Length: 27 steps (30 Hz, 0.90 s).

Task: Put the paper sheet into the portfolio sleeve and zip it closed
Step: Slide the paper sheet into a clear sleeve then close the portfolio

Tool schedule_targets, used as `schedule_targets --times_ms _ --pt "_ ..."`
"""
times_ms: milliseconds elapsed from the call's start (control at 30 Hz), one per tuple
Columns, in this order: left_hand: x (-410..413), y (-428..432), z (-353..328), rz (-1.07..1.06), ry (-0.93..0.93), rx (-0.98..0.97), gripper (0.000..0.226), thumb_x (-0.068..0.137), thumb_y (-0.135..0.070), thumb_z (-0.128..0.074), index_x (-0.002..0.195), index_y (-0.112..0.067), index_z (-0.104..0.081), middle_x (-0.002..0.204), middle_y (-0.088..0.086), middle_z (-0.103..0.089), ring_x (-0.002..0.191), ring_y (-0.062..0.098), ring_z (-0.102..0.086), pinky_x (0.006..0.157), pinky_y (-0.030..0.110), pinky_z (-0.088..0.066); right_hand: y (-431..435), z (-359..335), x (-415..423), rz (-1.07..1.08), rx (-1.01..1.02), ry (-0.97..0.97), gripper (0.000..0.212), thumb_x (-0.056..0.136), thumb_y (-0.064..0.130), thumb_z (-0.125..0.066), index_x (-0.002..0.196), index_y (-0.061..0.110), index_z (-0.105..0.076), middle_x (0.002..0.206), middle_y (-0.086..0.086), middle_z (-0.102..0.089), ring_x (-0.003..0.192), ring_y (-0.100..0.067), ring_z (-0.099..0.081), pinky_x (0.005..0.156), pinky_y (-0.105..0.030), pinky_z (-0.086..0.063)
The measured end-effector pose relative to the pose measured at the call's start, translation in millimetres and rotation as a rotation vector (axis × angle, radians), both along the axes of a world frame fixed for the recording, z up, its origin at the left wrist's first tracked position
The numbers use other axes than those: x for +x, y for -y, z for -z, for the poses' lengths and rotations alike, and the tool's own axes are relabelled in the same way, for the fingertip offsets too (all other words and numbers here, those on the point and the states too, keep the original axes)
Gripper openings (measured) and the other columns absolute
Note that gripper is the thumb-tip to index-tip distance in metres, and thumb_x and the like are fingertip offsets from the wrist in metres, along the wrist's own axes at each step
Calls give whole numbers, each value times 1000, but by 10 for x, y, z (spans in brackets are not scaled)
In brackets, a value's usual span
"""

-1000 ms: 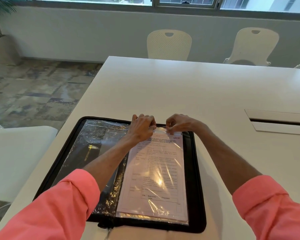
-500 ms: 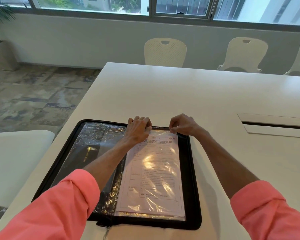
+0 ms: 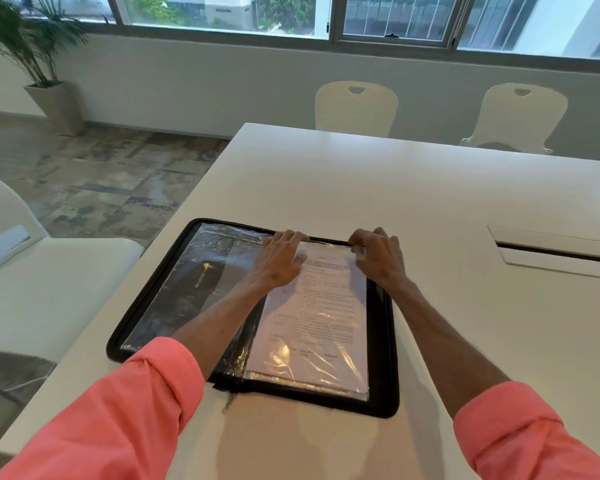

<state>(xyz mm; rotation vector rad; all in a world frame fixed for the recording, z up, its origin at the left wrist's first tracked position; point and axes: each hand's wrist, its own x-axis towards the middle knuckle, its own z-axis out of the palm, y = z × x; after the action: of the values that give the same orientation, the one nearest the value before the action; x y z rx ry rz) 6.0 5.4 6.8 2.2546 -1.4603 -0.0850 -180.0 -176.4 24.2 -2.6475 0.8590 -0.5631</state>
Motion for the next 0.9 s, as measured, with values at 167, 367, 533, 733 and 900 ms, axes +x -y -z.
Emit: schedule_targets --times_ms 167,367,533,733,900 --pt "-223 -378 84 -53 14 -20 42 106 -27 -62 147 -20 -58 154 5 -57 146 25 -48 117 44 -33 -434 83 15 -32 25 56 23 96 13 -63 113 26 -74 102 11 -80 112 -19 -60 93 -43 -40" --pt "-383 -863 166 -133 4 -68 42 105 -28 -63 146 -19 -59 150 3 -57 145 23 -45 121 44 -33 -855 180 -47 -79 25 80 22 98 14 -65 115 24 -75 110 9 -79 117 -20 -58 95 -42 -37" --pt "-365 -1286 129 -175 35 -84 40 104 -27 -62 143 -18 -61 146 2 -58 142 21 -47 120 45 -34 -1299 199 84 -135 74 90 22 98 13 -67 118 23 -73 115 6 -77 116 -20 -56 92 -40 -35" --pt "-160 -1844 127 -232 30 -83 43 103 -26 -65 146 -21 -59 151 2 -55 150 20 -40 124 44 -30 -1877 209 379 -115 130 80 24 98 14 -67 118 23 -74 123 6 -74 125 -22 -54 94 -45 -36" --pt "87 -2342 138 -277 52 -93 44 101 -25 -67 144 -22 -59 149 1 -56 150 21 -40 123 44 -30 -2347 213 704 -76 132 73 32 95 11 -67 125 21 -72 131 2 -67 120 -19 -52 91 -38 -32"
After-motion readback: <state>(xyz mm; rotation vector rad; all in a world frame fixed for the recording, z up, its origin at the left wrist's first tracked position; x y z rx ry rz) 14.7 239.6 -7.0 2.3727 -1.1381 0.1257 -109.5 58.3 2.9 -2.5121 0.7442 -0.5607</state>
